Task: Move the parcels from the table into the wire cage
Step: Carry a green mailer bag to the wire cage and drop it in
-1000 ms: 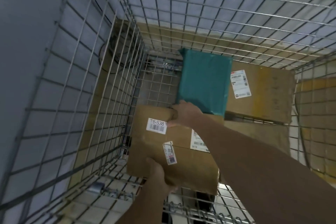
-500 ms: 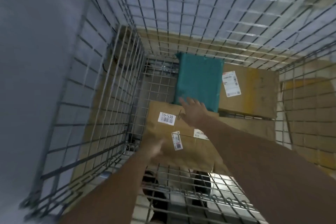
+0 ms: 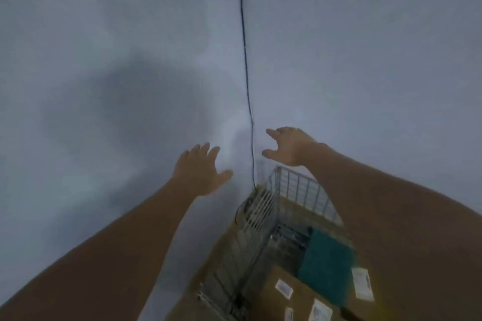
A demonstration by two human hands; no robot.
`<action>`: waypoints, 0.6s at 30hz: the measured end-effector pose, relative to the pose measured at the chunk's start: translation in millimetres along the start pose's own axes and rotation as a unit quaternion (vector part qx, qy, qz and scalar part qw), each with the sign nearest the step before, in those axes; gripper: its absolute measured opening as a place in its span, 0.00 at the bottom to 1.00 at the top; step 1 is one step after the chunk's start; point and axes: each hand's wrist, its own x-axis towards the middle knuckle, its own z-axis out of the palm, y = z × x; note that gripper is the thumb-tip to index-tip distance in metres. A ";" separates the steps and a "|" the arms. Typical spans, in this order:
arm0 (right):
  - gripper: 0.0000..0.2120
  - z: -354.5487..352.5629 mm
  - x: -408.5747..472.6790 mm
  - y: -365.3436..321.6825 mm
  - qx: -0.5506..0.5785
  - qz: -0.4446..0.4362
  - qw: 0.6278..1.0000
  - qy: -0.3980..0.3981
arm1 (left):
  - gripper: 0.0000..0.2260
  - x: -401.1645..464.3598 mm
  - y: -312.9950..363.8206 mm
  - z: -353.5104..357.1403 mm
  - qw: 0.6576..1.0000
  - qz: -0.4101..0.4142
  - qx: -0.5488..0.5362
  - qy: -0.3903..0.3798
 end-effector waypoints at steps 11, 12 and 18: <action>0.38 -190.1 -119.1 -330.1 -0.021 -0.338 0.935 0.107 | 0.39 -363.6 -157.8 -211.9 0.921 -0.358 -0.003 0.151; 0.38 -189.8 -137.7 -366.3 -0.017 -0.369 0.923 0.104 | 0.39 -405.5 -167.5 -213.6 0.907 -0.392 0.000 0.154; 0.37 -157.0 -295.2 -569.2 -0.005 -0.549 0.834 0.058 | 0.39 -672.0 -187.0 -197.3 0.798 -0.586 0.029 0.136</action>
